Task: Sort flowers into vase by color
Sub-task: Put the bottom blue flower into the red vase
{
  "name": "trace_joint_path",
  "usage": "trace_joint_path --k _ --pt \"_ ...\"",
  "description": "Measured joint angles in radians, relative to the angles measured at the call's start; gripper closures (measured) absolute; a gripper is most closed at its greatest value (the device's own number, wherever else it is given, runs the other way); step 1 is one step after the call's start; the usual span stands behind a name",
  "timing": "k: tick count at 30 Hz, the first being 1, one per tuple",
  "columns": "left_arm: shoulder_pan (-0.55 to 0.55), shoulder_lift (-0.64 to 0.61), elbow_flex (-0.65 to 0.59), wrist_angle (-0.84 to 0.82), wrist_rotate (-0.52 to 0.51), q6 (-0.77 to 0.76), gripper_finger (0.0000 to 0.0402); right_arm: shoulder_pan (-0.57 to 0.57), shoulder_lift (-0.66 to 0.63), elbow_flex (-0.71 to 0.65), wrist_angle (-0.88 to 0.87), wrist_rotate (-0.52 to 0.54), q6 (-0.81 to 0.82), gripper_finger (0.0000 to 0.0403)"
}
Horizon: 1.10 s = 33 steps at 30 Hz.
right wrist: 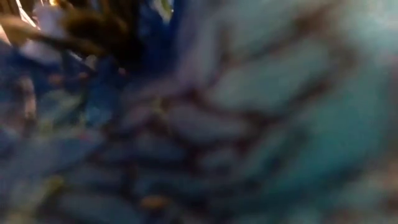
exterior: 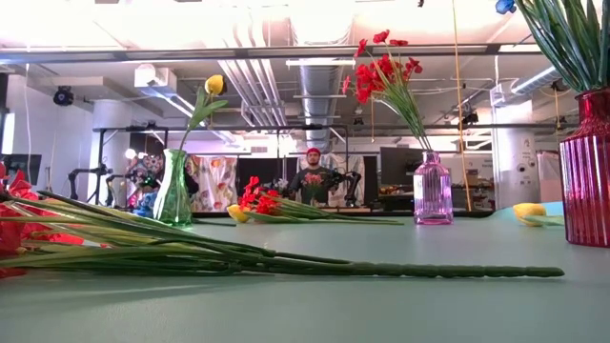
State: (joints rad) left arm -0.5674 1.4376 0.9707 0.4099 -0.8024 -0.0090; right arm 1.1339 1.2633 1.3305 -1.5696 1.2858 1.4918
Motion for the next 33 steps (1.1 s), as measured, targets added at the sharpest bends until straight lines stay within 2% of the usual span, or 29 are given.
trace_joint_path --k 33 --pt "0.0 0.001 0.0 -0.008 -0.001 0.0 0.0171 0.0 0.003 -0.108 0.07 -0.011 0.027 0.0385"
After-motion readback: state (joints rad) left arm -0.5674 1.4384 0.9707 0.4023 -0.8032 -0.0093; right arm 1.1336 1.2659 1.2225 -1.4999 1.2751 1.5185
